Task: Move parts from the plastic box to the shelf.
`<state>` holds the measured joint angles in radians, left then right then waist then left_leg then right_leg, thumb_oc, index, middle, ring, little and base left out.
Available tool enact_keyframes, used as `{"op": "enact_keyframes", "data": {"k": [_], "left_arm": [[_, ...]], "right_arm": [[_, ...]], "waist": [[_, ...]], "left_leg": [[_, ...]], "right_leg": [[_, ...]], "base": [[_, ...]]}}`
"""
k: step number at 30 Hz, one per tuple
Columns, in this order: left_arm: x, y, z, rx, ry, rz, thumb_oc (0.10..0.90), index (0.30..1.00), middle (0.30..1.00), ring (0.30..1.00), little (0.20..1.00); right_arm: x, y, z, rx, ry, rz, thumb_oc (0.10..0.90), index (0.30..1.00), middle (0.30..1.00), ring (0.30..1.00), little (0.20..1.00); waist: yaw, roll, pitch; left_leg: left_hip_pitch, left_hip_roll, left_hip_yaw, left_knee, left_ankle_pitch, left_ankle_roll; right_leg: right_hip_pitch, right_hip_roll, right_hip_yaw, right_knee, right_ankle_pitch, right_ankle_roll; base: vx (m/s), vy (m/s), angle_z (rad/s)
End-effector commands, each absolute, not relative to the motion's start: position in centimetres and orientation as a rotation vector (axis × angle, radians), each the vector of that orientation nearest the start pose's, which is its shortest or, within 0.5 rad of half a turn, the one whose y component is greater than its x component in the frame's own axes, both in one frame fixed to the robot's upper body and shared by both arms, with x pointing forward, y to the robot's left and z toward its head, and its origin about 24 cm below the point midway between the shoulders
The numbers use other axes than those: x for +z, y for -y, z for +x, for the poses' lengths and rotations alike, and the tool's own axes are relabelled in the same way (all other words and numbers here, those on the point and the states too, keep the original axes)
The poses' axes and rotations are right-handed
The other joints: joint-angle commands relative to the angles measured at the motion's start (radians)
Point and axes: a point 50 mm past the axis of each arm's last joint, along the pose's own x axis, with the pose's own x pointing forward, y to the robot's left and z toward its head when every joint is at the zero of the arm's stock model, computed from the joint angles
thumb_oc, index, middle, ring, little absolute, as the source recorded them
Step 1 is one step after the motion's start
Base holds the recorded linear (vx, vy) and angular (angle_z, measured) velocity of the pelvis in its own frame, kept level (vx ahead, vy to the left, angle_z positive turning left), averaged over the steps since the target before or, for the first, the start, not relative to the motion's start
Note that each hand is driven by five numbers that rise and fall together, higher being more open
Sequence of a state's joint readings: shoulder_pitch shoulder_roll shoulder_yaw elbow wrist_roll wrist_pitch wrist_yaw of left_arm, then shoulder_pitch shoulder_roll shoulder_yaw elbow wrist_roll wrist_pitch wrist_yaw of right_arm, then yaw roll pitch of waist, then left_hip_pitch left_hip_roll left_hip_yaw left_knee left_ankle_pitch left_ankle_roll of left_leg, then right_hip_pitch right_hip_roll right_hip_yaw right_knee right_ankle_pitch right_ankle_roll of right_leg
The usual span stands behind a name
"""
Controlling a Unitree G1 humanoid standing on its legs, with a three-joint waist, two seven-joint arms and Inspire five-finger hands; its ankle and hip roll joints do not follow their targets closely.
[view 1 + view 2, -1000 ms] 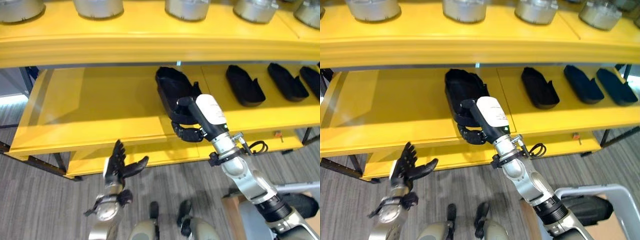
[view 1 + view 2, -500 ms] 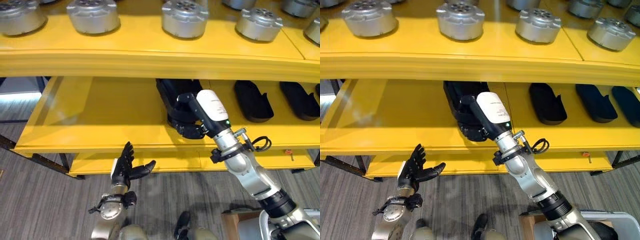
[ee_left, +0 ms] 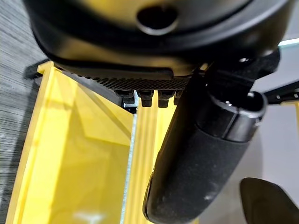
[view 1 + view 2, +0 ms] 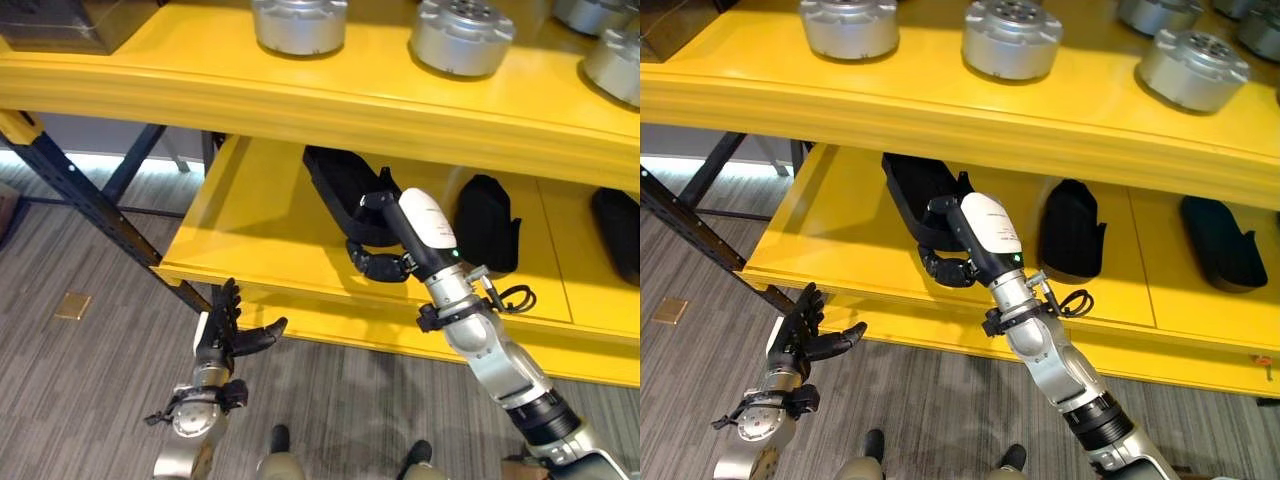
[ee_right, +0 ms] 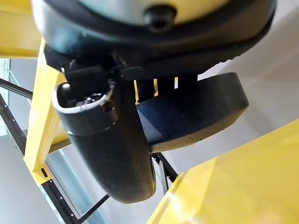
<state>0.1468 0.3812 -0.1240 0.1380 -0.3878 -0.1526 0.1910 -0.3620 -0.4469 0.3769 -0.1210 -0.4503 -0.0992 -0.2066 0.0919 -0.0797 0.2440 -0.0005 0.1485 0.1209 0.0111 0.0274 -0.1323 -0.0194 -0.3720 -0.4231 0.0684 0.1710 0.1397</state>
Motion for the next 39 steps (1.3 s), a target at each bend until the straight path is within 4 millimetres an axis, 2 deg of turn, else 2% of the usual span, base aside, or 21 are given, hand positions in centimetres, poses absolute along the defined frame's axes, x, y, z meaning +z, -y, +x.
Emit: {"op": "enact_keyframes", "data": {"k": [1, 3, 8, 10, 11, 13, 18, 20, 21, 26, 39], "left_arm": [[4.0, -20.0, 22.6, 0.071, 0.063, -0.023, 0.900, 1.000, 1.000, 1.000, 1.000], [4.1, -20.0, 22.6, 0.069, 0.067, -0.019, 0.900, 1.000, 1.000, 1.000, 1.000], [4.6, -20.1, 22.9, 0.068, 0.084, -0.010, 0.900, 1.000, 1.000, 1.000, 1.000], [5.0, -19.9, 23.1, 0.060, 0.099, -0.009, 0.900, 1.000, 1.000, 1.000, 1.000], [5.0, -19.9, 23.1, 0.060, 0.101, -0.009, 0.900, 1.000, 1.000, 1.000, 1.000], [5.5, -19.6, 23.4, 0.046, 0.122, -0.017, 0.900, 1.000, 1.000, 1.000, 1.000], [6.0, -19.1, 23.7, 0.027, 0.143, -0.032, 0.900, 1.000, 1.000, 1.000, 1.000], [6.2, -19.0, 23.8, 0.024, 0.152, -0.037, 0.900, 1.000, 1.000, 1.000, 1.000], [6.6, -18.9, 24.1, 0.024, 0.170, -0.043, 0.900, 1.000, 1.000, 1.000, 1.000], [6.9, -18.5, 24.5, 0.015, 0.184, -0.054, 0.900, 1.000, 1.000, 1.000, 1.000], [7.3, -18.2, 24.8, 0.010, 0.195, -0.065, 0.900, 1.000, 1.000, 1.000, 1.000]], "right_arm": [[22.4, 10.9, 27.1, 0.038, 1.005, -0.753, 0.400, 0.300, 0.300, 0.300, 0.300], [22.3, 10.7, 27.3, 0.039, 1.002, -0.748, 0.400, 0.300, 0.300, 0.300, 0.300], [22.1, 10.0, 28.3, 0.033, 0.966, -0.748, 0.400, 0.300, 0.300, 0.300, 0.300], [22.0, 9.8, 29.3, 0.010, 0.934, -0.762, 0.400, 0.300, 0.300, 0.300, 0.300], [22.1, 9.8, 29.3, 0.008, 0.936, -0.762, 0.400, 0.300, 0.300, 0.300, 0.300], [22.4, 10.0, 30.6, -0.037, 0.907, -0.785, 0.400, 0.300, 0.300, 0.300, 0.300], [23.2, 10.4, 32.7, -0.110, 0.868, -0.813, 0.400, 0.300, 0.300, 0.300, 0.300], [23.8, 10.5, 33.1, -0.131, 0.872, -0.816, 0.400, 0.300, 0.300, 0.300, 0.300], [24.7, 11.1, 34.0, -0.182, 0.854, -0.811, 0.400, 0.300, 0.300, 0.300, 0.300], [25.6, 11.8, 34.8, -0.236, 0.842, -0.798, 0.400, 0.300, 0.300, 0.300, 0.300], [26.9, 13.4, 35.1, -0.347, 0.839, -0.710, 0.400, 0.300, 0.300, 0.300, 0.300]], "waist": [[-0.021, -0.019, -0.045], [-0.016, -0.024, -0.037], [0.017, -0.034, 0.038], [0.033, -0.024, 0.089], [0.032, -0.024, 0.091], [0.042, -0.006, 0.137], [0.051, 0.024, 0.194], [0.052, 0.030, 0.208], [0.054, 0.043, 0.234], [0.063, 0.060, 0.257], [0.060, 0.071, 0.266]], "left_leg": [[0.004, 0.062, 0.008, 0.040, -0.091, 0.019], [-0.009, 0.053, 0.003, 0.049, -0.095, 0.022], [-0.090, 0.036, -0.023, 0.115, -0.106, 0.026], [-0.143, 0.031, -0.039, 0.161, -0.111, 0.029], [-0.147, 0.031, -0.041, 0.166, -0.112, 0.029], [-0.183, 0.029, -0.049, 0.195, -0.110, 0.028], [-0.220, 0.026, -0.049, 0.219, -0.108, 0.030], [-0.226, 0.024, -0.047, 0.222, -0.108, 0.032], [-0.245, 0.022, -0.048, 0.227, -0.102, 0.035], [-0.265, 0.014, -0.054, 0.225, -0.097, 0.034], [-0.292, 0.005, -0.055, 0.236, -0.105, 0.042]], "right_leg": [[0.007, -0.038, -0.009, 0.006, -0.040, 0.091], [0.005, -0.043, -0.011, 0.003, -0.033, 0.093], [-0.024, -0.063, -0.026, 0.017, -0.020, 0.093], [-0.040, -0.075, -0.038, 0.028, -0.012, 0.092], [-0.041, -0.076, -0.038, 0.030, -0.012, 0.092], [-0.060, -0.088, -0.041, 0.038, -0.001, 0.089], [-0.096, -0.105, -0.038, 0.056, 0.005, 0.086], [-0.106, -0.109, -0.035, 0.062, 0.009, 0.085], [-0.126, -0.121, -0.029, 0.070, 0.018, 0.086], [-0.136, -0.126, -0.043, 0.072, 0.023, 0.088], [-0.157, -0.139, -0.047, 0.078, 0.036, 0.092]], "base": [[-0.01, 0.037, -0.06], [-0.04, 0.037, -0.04], [-0.11, 0.007, 0.10], [-0.12, 0.001, 0.27], [-0.09, 0.009, 0.23], [-0.12, 0.029, 0.12], [-0.07, 0.028, 0.08], [-0.07, 0.020, 0.02], [-0.06, 0.008, 0.04], [-0.01, -0.004, 0.07], [0.00, 0.000, 0.00]]}}
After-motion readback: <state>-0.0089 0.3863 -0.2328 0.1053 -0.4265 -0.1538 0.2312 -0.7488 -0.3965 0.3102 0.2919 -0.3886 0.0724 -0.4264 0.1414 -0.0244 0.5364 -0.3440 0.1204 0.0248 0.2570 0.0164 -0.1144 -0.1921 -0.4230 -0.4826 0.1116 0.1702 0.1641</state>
